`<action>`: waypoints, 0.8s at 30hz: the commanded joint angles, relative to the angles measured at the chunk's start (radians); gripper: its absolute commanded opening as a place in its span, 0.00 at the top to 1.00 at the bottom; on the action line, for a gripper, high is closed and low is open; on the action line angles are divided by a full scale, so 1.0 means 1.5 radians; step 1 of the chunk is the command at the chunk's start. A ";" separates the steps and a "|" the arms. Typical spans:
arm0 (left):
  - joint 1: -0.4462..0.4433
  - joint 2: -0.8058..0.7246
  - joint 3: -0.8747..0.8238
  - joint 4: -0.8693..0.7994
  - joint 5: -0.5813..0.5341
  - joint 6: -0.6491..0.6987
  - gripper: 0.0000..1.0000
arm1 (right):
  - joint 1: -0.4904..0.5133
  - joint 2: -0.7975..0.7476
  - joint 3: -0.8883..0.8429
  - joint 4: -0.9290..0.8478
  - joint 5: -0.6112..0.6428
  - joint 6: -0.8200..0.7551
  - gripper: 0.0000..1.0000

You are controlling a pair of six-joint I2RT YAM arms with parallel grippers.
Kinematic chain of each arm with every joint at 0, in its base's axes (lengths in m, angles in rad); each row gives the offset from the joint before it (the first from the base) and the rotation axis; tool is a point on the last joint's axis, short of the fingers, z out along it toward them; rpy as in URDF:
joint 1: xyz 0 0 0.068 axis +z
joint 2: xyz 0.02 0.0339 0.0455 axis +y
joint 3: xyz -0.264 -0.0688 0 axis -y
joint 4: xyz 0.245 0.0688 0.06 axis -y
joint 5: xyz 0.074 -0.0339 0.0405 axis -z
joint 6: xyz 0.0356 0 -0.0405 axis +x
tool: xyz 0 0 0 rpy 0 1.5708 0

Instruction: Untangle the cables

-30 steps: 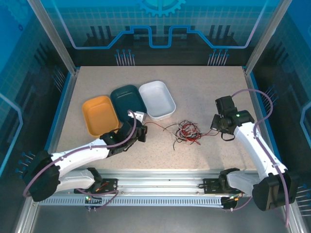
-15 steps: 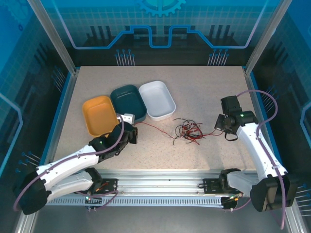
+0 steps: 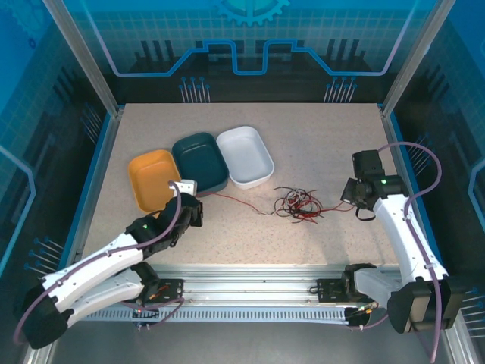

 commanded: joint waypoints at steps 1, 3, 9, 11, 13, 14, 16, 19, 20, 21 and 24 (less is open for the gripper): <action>0.013 -0.027 -0.009 -0.050 -0.028 -0.015 1.00 | -0.016 -0.005 0.004 -0.017 0.005 -0.013 1.00; 0.018 -0.035 -0.003 -0.068 -0.030 -0.036 1.00 | -0.020 -0.002 0.007 -0.017 0.005 -0.015 1.00; 0.038 -0.042 0.006 -0.120 -0.049 -0.104 1.00 | -0.032 0.003 0.006 -0.015 0.012 -0.017 1.00; 0.047 -0.044 0.007 -0.138 -0.059 -0.125 1.00 | -0.037 0.003 0.003 -0.013 0.011 -0.018 1.00; 0.059 -0.053 0.007 -0.153 -0.064 -0.147 1.00 | -0.043 0.002 -0.001 -0.013 0.009 -0.020 1.00; 0.067 -0.059 0.007 -0.156 -0.062 -0.155 1.00 | -0.046 0.002 -0.002 -0.012 0.007 -0.021 1.00; 0.076 -0.073 0.005 -0.151 -0.054 -0.159 1.00 | -0.051 0.002 -0.003 -0.009 0.004 -0.023 1.00; 0.082 -0.088 0.008 -0.157 -0.057 -0.160 1.00 | -0.061 0.002 0.002 -0.009 0.005 -0.031 1.00; 0.086 -0.090 0.011 -0.166 -0.062 -0.161 1.00 | -0.065 0.002 0.006 -0.012 0.008 -0.033 1.00; 0.091 -0.092 0.013 -0.174 -0.065 -0.164 1.00 | -0.069 0.001 0.008 -0.014 0.009 -0.036 1.00; 0.106 -0.097 0.013 -0.186 -0.062 -0.169 1.00 | -0.082 -0.005 0.011 -0.014 0.009 -0.041 1.00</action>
